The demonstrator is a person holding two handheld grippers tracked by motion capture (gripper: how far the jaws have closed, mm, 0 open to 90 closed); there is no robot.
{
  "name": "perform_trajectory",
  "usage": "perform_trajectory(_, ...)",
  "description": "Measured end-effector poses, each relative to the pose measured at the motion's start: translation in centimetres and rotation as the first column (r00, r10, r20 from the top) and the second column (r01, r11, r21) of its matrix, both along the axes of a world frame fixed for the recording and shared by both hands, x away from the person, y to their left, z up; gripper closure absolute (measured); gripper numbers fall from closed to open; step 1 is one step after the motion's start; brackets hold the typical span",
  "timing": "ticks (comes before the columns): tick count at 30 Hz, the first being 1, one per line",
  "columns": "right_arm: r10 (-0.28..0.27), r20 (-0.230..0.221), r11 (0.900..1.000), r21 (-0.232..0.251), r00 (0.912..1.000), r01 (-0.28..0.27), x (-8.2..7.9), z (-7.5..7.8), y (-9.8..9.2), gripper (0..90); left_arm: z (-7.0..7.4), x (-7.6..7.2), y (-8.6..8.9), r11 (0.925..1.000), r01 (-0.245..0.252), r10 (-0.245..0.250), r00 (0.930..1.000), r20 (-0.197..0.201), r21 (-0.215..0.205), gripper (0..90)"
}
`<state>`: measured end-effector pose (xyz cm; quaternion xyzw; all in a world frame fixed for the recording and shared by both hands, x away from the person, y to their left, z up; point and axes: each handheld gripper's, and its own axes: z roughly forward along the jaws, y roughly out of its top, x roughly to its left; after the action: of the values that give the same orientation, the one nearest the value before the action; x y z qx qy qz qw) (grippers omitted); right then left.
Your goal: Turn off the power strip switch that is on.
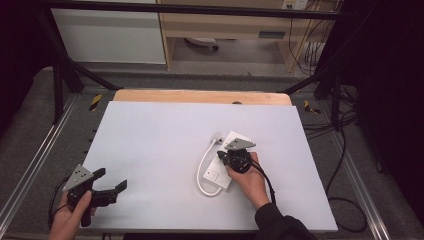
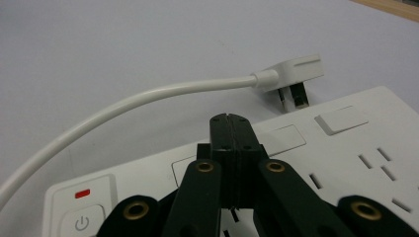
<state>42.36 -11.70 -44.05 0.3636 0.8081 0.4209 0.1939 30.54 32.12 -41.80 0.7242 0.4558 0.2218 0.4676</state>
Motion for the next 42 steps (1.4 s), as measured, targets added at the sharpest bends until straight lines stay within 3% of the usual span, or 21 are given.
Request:
perform_trajectory(25, -0.005, -0.017, 1.000, 0.018, 0.9998, 0.005, 0.12, -0.05, -0.14, 90.0, 0.00, -0.02, -0.06, 1.0000, 0.000, 0.000, 1.0000, -0.003, 0.001, 6.0)
perform_trajectory(42, -0.003, -0.011, 1.000, -0.001, 0.9999, 0.003, 0.00, -0.11, -0.12, 90.0, 0.00, -0.01, -0.03, 1.0000, 0.000, 0.000, 1.0000, -0.002, 0.000, 6.0)
